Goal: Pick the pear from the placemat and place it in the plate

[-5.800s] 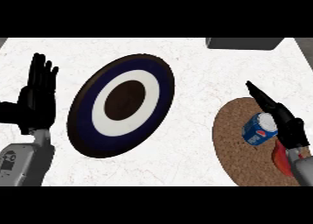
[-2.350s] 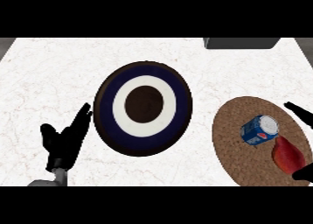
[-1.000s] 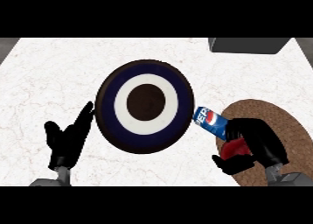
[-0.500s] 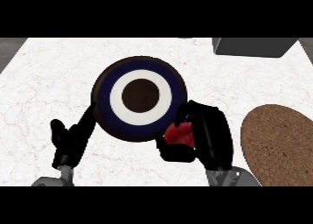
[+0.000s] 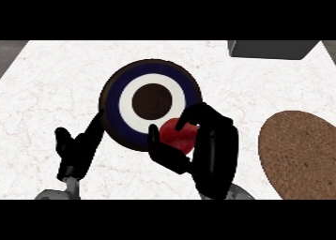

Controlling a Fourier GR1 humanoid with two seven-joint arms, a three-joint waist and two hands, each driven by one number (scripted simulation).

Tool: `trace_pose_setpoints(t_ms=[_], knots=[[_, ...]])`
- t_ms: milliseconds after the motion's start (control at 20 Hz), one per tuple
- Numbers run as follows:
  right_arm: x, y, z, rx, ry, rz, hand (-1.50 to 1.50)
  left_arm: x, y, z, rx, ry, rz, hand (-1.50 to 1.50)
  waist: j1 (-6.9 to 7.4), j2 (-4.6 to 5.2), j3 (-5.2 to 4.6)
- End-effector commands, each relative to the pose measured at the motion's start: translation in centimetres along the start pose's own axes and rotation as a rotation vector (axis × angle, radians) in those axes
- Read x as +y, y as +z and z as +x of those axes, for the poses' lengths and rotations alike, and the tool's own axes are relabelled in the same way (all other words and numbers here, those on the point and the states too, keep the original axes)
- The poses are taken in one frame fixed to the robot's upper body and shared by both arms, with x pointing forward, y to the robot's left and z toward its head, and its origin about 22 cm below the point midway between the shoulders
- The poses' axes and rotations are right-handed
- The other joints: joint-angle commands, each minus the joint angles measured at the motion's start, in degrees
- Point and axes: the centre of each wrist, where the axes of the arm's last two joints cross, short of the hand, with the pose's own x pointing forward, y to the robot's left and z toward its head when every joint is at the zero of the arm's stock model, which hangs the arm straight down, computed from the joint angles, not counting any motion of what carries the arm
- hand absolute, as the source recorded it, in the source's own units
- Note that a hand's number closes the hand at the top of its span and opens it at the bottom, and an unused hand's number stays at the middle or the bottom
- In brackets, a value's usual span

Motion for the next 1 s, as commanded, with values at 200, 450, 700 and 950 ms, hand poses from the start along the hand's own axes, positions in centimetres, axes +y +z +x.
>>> trace_pose_setpoints(t_ms=[200,450,700,950], knots=[[1.3,0.7,1.1,0.088,-0.136,-0.23,1.5,0.1,0.0,-0.6,0.045,0.004,0.013,0.0,-0.62,0.96,-0.06],[2.4,0.0,-0.1,0.098,-0.05,-0.342,1.5,0.4,0.4,-1.2,0.064,0.002,0.028,0.0,-1.14,1.16,0.02],[2.9,-1.9,-1.0,0.14,-0.03,-0.45,1.5,-0.6,0.0,0.4,0.034,0.024,0.019,0.0,-0.9,1.64,0.18],[4.1,-2.7,-2.9,0.187,-0.005,-0.489,1.5,0.0,0.7,-0.8,0.036,0.007,0.005,0.0,-0.32,2.04,0.18]])
